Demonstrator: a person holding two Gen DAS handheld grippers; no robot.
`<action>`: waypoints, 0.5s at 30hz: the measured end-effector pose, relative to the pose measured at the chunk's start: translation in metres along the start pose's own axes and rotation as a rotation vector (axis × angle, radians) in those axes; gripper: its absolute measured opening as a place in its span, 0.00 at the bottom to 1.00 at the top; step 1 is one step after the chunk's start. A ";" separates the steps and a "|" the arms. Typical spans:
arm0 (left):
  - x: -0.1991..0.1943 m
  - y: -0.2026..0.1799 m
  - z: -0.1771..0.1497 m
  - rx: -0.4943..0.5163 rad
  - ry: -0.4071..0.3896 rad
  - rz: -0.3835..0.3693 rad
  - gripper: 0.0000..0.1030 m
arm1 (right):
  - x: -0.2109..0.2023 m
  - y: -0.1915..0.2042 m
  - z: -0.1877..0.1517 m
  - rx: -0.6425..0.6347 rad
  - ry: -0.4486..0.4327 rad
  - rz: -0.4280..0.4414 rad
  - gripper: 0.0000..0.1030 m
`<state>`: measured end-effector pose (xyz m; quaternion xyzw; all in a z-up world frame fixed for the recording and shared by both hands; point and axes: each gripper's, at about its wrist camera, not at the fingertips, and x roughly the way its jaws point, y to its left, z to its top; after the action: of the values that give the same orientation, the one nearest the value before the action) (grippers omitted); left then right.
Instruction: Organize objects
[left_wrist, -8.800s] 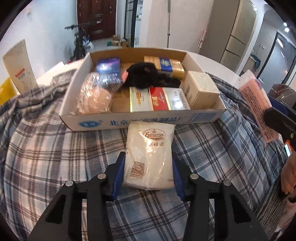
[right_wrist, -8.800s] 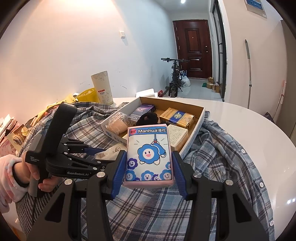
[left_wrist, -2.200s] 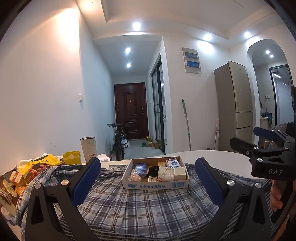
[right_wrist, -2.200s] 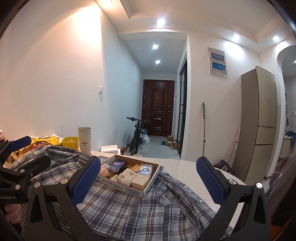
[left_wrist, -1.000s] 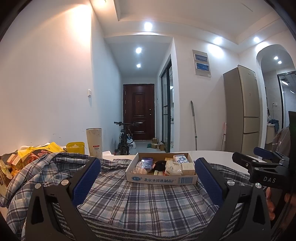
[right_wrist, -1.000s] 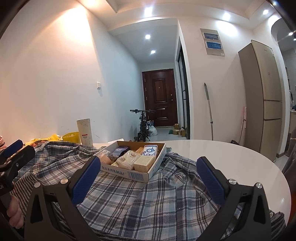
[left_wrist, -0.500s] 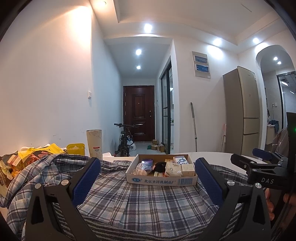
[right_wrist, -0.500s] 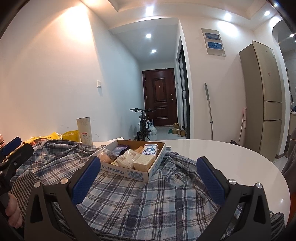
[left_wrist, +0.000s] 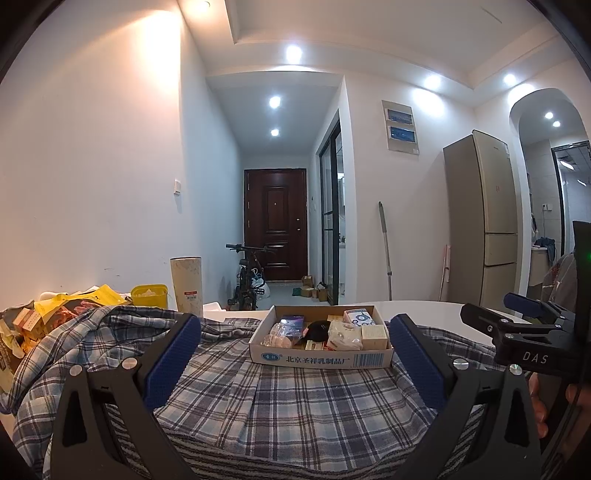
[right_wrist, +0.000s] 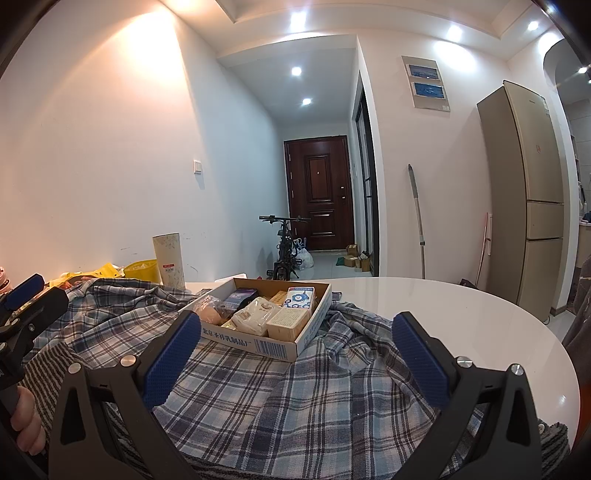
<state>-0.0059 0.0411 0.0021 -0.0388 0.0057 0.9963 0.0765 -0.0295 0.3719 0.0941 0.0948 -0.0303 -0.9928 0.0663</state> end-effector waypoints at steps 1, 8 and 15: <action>0.001 0.000 0.000 0.000 0.002 -0.002 1.00 | 0.000 -0.001 0.000 0.002 -0.001 0.001 1.00; 0.003 -0.001 0.001 0.000 0.008 -0.013 1.00 | 0.004 -0.001 0.000 0.004 0.019 0.007 1.00; 0.003 -0.001 0.001 -0.001 0.008 -0.013 1.00 | 0.006 -0.001 0.000 0.007 0.023 0.012 1.00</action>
<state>-0.0084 0.0430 0.0024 -0.0430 0.0054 0.9956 0.0831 -0.0354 0.3724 0.0924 0.1063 -0.0334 -0.9911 0.0724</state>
